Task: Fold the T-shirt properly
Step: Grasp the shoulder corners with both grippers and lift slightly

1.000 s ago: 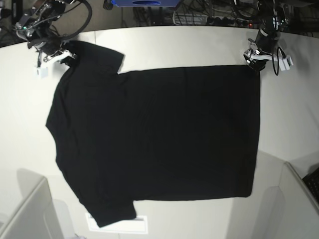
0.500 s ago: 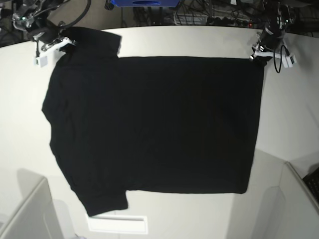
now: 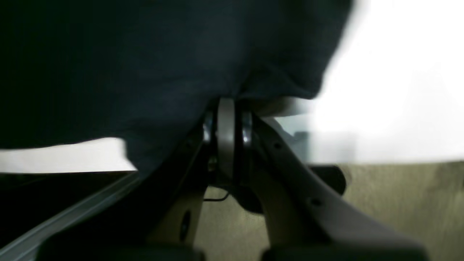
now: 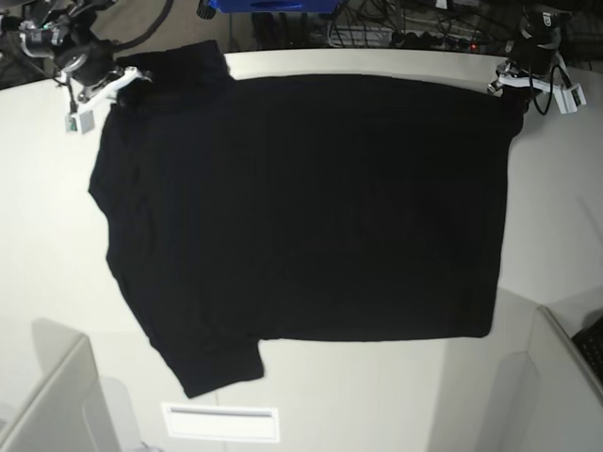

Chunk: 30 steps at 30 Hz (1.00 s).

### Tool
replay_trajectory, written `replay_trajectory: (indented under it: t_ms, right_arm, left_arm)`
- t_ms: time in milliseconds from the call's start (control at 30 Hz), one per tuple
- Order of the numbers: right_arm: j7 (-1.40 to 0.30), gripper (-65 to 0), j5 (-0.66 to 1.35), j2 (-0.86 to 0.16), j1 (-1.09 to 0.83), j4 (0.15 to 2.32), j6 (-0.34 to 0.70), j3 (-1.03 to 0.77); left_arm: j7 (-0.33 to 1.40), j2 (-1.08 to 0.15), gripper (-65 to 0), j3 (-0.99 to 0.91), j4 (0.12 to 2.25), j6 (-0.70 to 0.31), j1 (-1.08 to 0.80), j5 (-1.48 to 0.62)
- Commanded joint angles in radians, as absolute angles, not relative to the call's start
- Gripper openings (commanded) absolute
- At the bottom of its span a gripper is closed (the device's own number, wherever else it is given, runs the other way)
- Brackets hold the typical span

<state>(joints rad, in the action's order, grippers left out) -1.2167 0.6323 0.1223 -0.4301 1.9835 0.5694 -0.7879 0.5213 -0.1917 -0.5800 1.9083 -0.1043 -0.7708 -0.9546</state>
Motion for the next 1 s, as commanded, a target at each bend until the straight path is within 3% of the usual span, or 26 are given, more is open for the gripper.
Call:
replay_trajectory:
  t_ms: [0, 133, 233, 367, 567, 967]
  right_arm:
    - [-1.199, -65.0, 0.657, 0.116, -0.42, 2.003, 0.573, -0.779]
    - [-1.194, -65.0, 0.667, 0.116, -0.361, 2.002, 0.57, -0.74]
    - [-1.199, -65.0, 0.661, 0.114, -0.288, 1.997, 0.556, -0.733]
    - [-1.199, -65.0, 0.661, 0.108, -0.2, 1.979, 0.46, -0.731]
    - [-1.193, -65.0, 0.661, 0.042, -0.093, 1.836, 0.446, -0.694]
    - [-1.191, -65.0, 0.619, 0.01, 0.102, 1.612, 0.412, -0.691]
  left_arm:
    - [0.504, -0.202, -65.0, -0.578, 1.943, -0.114, -0.774, -0.966]
    - [0.51, -0.202, -65.0, -0.572, 1.949, -0.11, -0.733, -0.966]
    - [0.608, -0.199, -65.0, -0.582, 1.943, -0.11, -0.668, -0.966]
    - [0.697, -0.177, -65.0, -0.582, 1.936, -0.108, -0.573, -0.966]
    - [0.785, -0.143, -65.0, -0.582, 1.936, 0.004, -0.447, -0.964]
    - [0.794, -0.143, -65.0, -0.582, 1.86, 0.013, -0.334, -0.958]
